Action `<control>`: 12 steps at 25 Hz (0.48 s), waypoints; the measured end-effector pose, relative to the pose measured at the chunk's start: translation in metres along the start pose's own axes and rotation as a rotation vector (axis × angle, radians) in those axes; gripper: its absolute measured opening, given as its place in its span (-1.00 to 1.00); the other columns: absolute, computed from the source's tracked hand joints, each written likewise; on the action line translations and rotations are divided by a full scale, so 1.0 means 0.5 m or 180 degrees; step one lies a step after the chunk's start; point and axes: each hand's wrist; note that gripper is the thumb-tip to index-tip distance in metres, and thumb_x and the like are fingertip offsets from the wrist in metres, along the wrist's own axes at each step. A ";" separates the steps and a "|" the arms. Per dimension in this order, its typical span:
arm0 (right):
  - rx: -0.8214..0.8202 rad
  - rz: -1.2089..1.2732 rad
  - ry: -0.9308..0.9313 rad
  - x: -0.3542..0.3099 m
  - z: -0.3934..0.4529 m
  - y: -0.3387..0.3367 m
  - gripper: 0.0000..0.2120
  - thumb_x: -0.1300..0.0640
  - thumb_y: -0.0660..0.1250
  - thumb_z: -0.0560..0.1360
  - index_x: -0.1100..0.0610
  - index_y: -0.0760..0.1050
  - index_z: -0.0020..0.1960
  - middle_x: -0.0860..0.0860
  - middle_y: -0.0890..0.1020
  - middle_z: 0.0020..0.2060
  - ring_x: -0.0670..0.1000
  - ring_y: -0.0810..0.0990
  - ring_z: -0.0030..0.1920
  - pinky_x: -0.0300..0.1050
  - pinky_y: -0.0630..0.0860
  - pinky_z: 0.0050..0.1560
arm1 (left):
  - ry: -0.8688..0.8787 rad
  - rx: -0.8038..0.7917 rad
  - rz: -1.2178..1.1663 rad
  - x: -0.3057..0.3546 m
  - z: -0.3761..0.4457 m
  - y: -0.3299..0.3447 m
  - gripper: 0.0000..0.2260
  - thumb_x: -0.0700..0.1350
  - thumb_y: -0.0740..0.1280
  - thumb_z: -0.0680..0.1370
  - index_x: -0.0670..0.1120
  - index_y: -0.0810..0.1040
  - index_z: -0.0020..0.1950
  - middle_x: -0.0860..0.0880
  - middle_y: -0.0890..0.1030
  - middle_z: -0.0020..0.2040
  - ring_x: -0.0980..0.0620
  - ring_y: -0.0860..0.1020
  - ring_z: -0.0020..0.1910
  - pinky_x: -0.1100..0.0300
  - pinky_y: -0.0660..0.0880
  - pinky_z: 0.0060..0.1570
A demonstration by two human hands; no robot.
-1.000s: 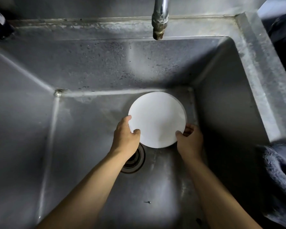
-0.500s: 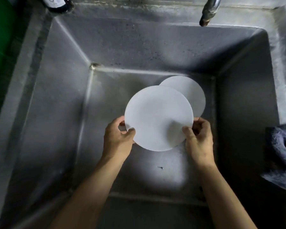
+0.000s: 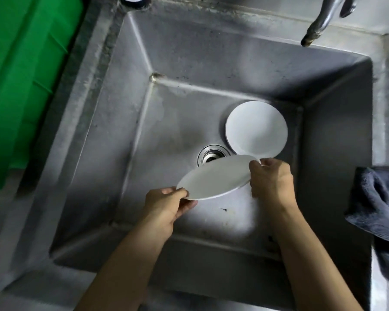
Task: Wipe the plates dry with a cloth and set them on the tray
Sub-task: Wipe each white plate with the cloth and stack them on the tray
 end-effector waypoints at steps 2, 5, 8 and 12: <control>0.0029 -0.0026 -0.0223 0.005 -0.006 0.005 -0.88 0.16 0.26 0.52 0.16 0.55 -0.10 0.04 0.61 -0.37 0.11 0.58 -0.35 -0.08 0.52 -0.37 | 0.0225 0.0041 0.0082 0.005 0.005 0.002 -0.86 -0.46 0.34 0.50 -0.27 0.59 -0.17 -0.14 0.67 -0.27 0.04 0.66 -0.40 0.23 0.61 -0.40; -0.0101 -0.0275 -0.0054 0.023 -0.006 0.012 -0.82 0.15 0.26 0.53 0.24 0.55 -0.14 0.09 0.57 -0.37 0.14 0.54 -0.35 -0.17 0.38 -0.44 | 0.0177 0.0186 0.0077 0.011 0.006 -0.001 -0.87 -0.48 0.35 0.48 -0.31 0.55 -0.22 -0.19 0.63 -0.26 -0.01 0.64 -0.46 0.20 0.61 -0.44; -0.0125 -0.0054 -0.0093 0.037 -0.011 0.018 -0.85 0.18 0.25 0.52 0.15 0.59 -0.12 0.10 0.57 -0.42 0.09 0.50 -0.39 -0.19 0.39 -0.50 | 0.0404 0.0118 0.0168 0.012 0.008 -0.009 -0.87 -0.48 0.35 0.47 -0.28 0.60 -0.16 -0.17 0.67 -0.20 -0.06 0.68 -0.29 0.18 0.62 -0.39; -0.0123 -0.0231 0.0016 0.056 -0.014 0.032 -0.78 0.21 0.25 0.52 0.38 0.52 -0.15 0.15 0.44 -0.44 0.11 0.39 -0.38 -0.17 0.31 -0.52 | 0.0282 0.0273 0.0223 0.011 0.012 -0.011 -0.90 -0.47 0.35 0.48 -0.31 0.59 -0.09 -0.21 0.64 -0.18 -0.09 0.64 -0.28 0.19 0.61 -0.43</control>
Point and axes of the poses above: each hand's wrist, its own z-axis towards the middle knuckle, its own y-axis out of the palm, x = y × z
